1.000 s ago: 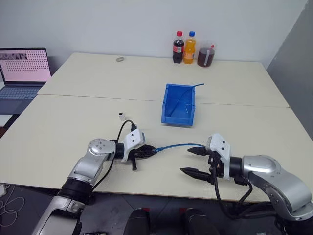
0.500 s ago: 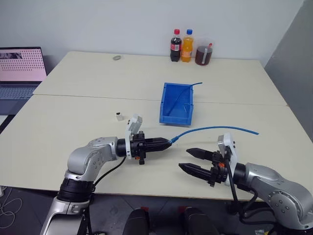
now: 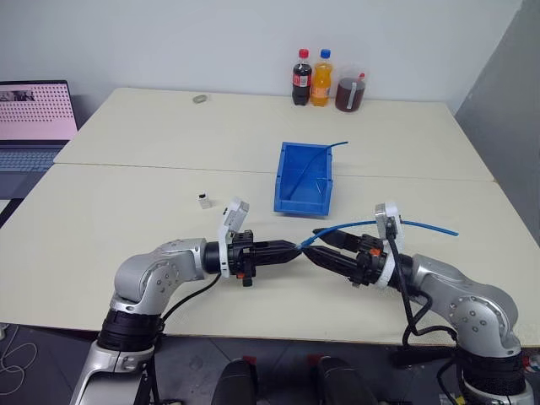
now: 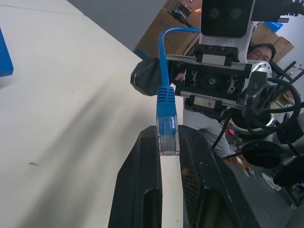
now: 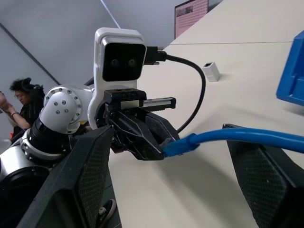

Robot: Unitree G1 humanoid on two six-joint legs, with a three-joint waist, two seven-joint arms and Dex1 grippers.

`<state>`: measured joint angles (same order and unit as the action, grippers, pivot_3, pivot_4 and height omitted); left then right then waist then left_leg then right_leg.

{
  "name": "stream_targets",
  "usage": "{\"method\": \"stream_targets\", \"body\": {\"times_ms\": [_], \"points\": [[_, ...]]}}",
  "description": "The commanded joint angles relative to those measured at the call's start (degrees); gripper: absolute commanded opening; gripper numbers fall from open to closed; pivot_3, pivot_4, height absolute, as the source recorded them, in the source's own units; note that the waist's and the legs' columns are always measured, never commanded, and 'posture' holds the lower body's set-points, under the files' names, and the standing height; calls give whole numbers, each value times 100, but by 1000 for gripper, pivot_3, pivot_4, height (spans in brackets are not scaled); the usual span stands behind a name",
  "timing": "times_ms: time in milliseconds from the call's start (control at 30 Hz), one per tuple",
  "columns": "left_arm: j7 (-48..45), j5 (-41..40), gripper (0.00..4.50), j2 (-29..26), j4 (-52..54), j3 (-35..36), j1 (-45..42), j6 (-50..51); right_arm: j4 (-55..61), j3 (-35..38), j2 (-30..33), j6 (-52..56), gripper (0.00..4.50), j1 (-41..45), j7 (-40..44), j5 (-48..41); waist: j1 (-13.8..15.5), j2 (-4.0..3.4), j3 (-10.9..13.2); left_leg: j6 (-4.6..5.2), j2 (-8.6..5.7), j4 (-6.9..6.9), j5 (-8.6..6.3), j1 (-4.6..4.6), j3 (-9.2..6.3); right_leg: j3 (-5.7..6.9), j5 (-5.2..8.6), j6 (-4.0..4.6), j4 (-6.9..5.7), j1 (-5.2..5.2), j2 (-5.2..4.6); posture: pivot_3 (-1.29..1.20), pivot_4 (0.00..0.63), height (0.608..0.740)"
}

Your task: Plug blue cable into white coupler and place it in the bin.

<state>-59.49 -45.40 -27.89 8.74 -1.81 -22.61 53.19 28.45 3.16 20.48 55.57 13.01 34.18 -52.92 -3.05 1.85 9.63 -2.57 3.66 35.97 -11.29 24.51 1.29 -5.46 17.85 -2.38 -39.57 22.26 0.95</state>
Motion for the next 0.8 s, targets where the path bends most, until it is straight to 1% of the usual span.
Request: {"method": "stream_targets", "body": {"times_ms": [33,167,200,300,367,500,700,767,800], "points": [[13,-169,233,30,200,105,12,-47,21,-70,-17,-65,3375,156,54,-173,-1,0,0,0,0,0,0,2,0,1,0,0,1,0,0,0,150,740],[39,-227,233,61,190,120,15,-42,-86,-152,-13,-99,2326,239,91,-131,-1,0,0,0,0,0,0,3,-1,1,-1,-1,4,0,0,0,150,740],[42,-242,233,61,188,119,19,-41,-120,-155,-19,-102,2227,266,97,-139,-1,0,0,0,0,0,0,4,-1,1,-1,-1,4,0,0,0,150,740],[27,-259,233,37,190,94,35,-54,-171,-162,-1,-97,1537,317,138,-182,-2,0,0,0,0,0,0,4,-1,1,-1,-1,5,1,0,0,150,740],[22,-259,233,30,181,89,38,-83,-180,-181,20,-92,981,327,164,-190,-2,0,0,0,0,0,0,6,-1,2,-1,0,7,1,0,0,150,740],[-17,-218,233,57,141,91,24,-228,-207,-216,96,-64,188,365,243,-200,-2,-1,1,0,0,0,0,8,-1,2,-1,-1,9,2,0,0,150,740],[-39,-233,233,80,20,149,-1,-355,-227,-175,195,57,144,406,348,-382,-1,0,1,0,0,0,0,11,-2,3,-1,-1,13,2,-1,0,150,740],[-50,-235,933,30,-9,131,-20,-293,-232,-172,221,87,143,413,366,-435,-2,-1,1,0,0,0,0,12,-3,4,-2,-1,14,2,-1,0,150,740],[-84,-230,1131,-3,-10,110,-22,-272,-236,-174,230,95,140,416,366,-456,-3,-1,1,0,0,-1,0,12,-3,4,-2,-1,15,2,-1,0,150,740]]}}
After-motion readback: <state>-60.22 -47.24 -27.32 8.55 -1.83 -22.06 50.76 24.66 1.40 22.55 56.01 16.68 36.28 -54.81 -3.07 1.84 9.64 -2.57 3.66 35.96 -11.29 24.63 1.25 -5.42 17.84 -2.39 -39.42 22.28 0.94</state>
